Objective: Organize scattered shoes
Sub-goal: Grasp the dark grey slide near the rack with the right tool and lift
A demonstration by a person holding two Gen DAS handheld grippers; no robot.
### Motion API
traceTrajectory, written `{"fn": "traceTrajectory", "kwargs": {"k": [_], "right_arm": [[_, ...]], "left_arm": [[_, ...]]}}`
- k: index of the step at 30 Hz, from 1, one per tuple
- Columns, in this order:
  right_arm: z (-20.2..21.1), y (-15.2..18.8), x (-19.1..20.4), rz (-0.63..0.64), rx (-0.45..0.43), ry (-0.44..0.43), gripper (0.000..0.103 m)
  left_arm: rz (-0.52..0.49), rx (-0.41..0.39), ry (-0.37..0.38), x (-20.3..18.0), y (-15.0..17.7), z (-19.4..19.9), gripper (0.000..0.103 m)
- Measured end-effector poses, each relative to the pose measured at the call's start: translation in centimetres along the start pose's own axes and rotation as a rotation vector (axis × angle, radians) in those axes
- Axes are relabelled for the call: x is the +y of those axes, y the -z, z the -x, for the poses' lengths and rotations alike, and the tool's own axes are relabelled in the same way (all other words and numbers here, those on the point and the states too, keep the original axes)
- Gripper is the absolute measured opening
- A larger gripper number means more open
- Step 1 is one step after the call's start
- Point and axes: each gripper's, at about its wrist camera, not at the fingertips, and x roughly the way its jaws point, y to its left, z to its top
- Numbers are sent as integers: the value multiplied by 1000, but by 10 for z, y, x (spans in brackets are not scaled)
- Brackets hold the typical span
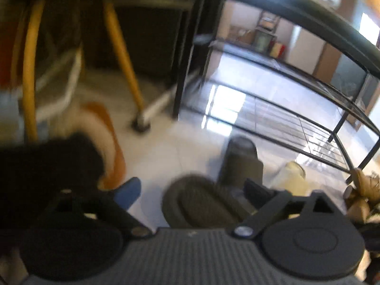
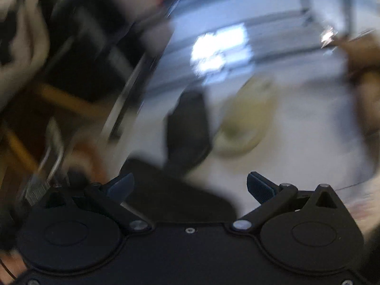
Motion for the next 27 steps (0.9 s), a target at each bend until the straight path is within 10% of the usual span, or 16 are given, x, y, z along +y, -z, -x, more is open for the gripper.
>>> {"fn": "traceTrajectory", "kwargs": {"k": [5,14,19,24,27], "right_arm": [[-63,5,18,-84,171,-65,103],[-107,-24,23,-169,233,-76,103],[-142,-8,-18,-778,394,-154,103],[-145,-11,-10,-710,322,-109,103],[-154,5,-33,-987,365,-130,103]], "left_arm": [[-45,-50,-60,4,-15,9,102],[58,28,-73,22,-6,-13,102],[111,45,-95,34,-2,-17,102],[118,50,-87,37,-1,-22,102],[111,53,-70,35,-1,-22,102]]}}
